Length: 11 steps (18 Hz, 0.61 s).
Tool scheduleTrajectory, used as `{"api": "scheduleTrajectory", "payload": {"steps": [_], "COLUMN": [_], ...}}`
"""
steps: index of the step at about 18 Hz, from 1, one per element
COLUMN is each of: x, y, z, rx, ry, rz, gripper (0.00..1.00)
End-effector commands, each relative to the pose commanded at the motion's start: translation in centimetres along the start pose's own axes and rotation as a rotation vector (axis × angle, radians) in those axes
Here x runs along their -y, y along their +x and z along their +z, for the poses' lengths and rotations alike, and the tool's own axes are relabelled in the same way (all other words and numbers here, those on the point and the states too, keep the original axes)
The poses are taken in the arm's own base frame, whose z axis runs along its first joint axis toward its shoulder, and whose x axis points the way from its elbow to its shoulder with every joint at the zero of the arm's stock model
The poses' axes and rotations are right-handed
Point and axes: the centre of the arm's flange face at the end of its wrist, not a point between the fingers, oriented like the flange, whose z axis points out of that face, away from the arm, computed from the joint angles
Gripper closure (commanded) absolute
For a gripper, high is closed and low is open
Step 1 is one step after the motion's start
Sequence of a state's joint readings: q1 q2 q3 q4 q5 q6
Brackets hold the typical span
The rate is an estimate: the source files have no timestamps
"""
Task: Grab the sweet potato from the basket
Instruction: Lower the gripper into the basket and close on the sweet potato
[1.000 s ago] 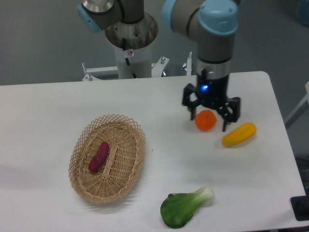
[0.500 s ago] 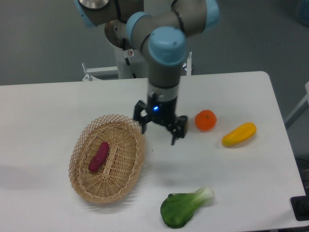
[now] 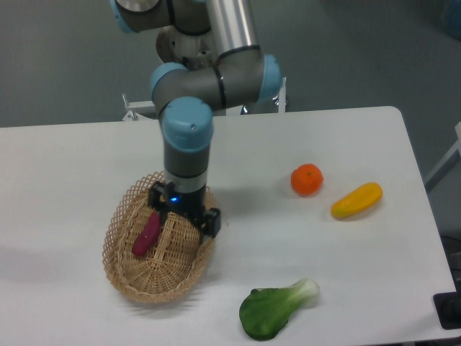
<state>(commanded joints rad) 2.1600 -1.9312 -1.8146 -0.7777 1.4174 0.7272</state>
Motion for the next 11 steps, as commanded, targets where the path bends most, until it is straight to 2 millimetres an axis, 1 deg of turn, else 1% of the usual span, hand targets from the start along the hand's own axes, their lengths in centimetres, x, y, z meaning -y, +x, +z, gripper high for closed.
{"api": "scheduleTrajectory", "payload": {"steps": [4, 6, 10, 11], "x": [-0.6, -1.0, -0.5, -0.7], "y": [2.0, 2.4, 2.6, 2.7], "z": [1.6, 2.2, 3.3, 4.0], "rx": [-0.027, -0.038, -0.039, -0.042], "ry": [-0.029, -0.041, -0.042, -0.053], "rz": [0.015, 0.012, 0.017, 0.017], "gripper": [0.0, 0.0, 0.0, 0.0]}}
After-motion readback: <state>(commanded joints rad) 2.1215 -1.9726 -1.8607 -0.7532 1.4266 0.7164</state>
